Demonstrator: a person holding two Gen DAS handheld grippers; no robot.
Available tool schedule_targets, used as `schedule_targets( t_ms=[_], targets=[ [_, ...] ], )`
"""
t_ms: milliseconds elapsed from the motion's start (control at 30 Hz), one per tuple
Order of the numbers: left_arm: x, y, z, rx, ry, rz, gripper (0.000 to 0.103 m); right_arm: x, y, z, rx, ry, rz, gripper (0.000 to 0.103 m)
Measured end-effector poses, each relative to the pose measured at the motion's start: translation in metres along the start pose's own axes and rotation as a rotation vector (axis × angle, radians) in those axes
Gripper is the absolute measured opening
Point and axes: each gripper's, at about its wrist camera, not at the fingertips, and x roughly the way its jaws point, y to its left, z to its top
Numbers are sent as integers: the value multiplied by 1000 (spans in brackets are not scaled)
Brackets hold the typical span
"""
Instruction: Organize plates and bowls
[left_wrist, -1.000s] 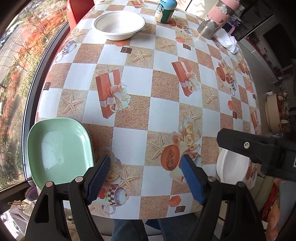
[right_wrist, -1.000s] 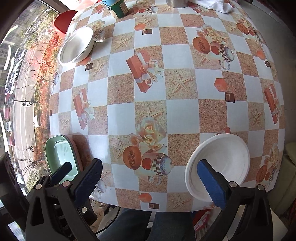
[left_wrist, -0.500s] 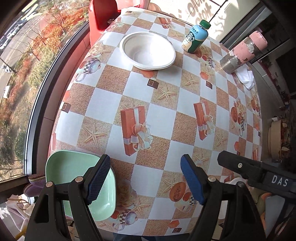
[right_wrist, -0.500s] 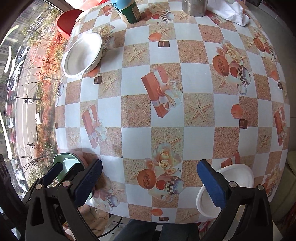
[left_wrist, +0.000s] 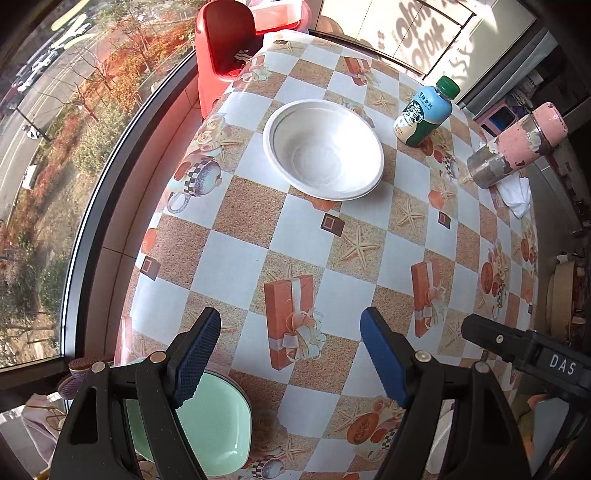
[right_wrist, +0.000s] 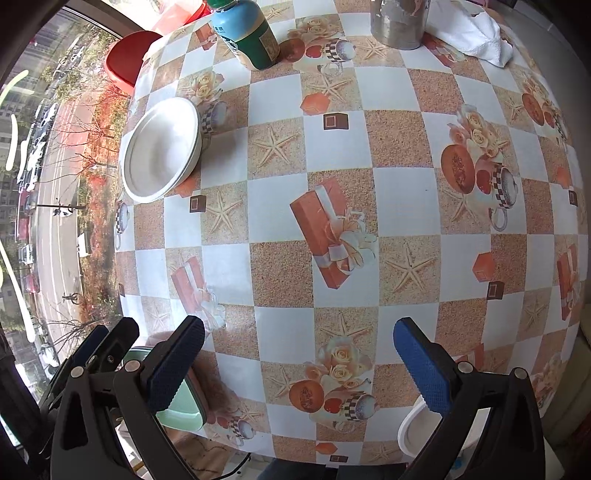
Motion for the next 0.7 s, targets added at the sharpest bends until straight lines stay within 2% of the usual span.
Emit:
schedule_targets(
  t_ms=[400,500,700],
  targets=[
    [22,29,53,-92,-18,70,81,18,15,44,-78,-6,-74,103],
    [32,31,67,-99,-18,94,81,25,24,55,-95,-9,-73,103],
    [48,31,101,-123,-32,90,81,38,54,85,-126,-39,-35,103]
  ],
)
